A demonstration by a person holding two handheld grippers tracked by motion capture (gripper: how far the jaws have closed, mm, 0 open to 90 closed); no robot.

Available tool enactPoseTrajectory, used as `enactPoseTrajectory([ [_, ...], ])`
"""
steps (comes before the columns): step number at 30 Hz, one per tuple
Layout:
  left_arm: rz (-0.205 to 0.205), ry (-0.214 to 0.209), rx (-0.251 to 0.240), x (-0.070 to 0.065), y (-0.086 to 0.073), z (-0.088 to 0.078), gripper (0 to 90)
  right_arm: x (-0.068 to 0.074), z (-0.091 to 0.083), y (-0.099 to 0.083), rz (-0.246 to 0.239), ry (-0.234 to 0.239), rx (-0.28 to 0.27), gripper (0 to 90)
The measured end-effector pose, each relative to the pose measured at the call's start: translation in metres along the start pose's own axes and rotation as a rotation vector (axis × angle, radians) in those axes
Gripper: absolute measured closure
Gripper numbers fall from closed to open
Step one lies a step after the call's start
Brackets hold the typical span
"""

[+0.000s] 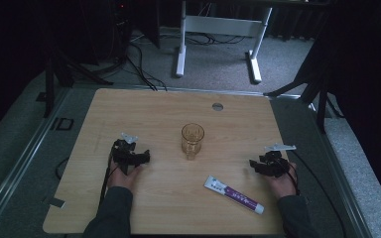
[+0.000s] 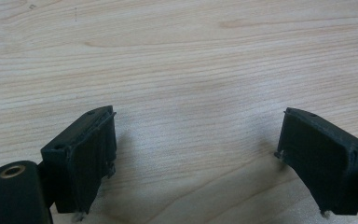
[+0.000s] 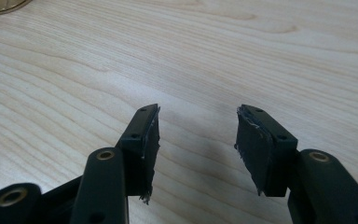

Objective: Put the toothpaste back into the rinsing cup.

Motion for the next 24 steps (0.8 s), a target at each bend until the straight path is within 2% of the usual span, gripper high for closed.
enactPoseTrajectory([
  [9, -0.001, 0.0, 0.0, -0.001, -0.001, -0.001, 11.9, 0.001, -0.01, 0.003, -0.015, -0.021, 0.032, 52.1],
  [14, -0.003, 0.001, 0.0, -0.001, -0.001, -0.001, 11.9, 0.005, -0.011, 0.003, -0.053, -0.051, 0.061, 51.7],
  [24, -0.003, 0.001, 0.0, -0.001, -0.001, -0.001, 11.9, 0.009, -0.017, 0.004, -0.065, -0.044, 0.07, 52.7],
])
Point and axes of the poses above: each handheld gripper's, and its own axes: z roughly forward along the jaws, y roughly out of its top, x roughly to its left, the point moved 3 cm from there along z, roughly forward along the jaws, and after that the axes turned 2 degrees about -y, right-handed, at the moved point
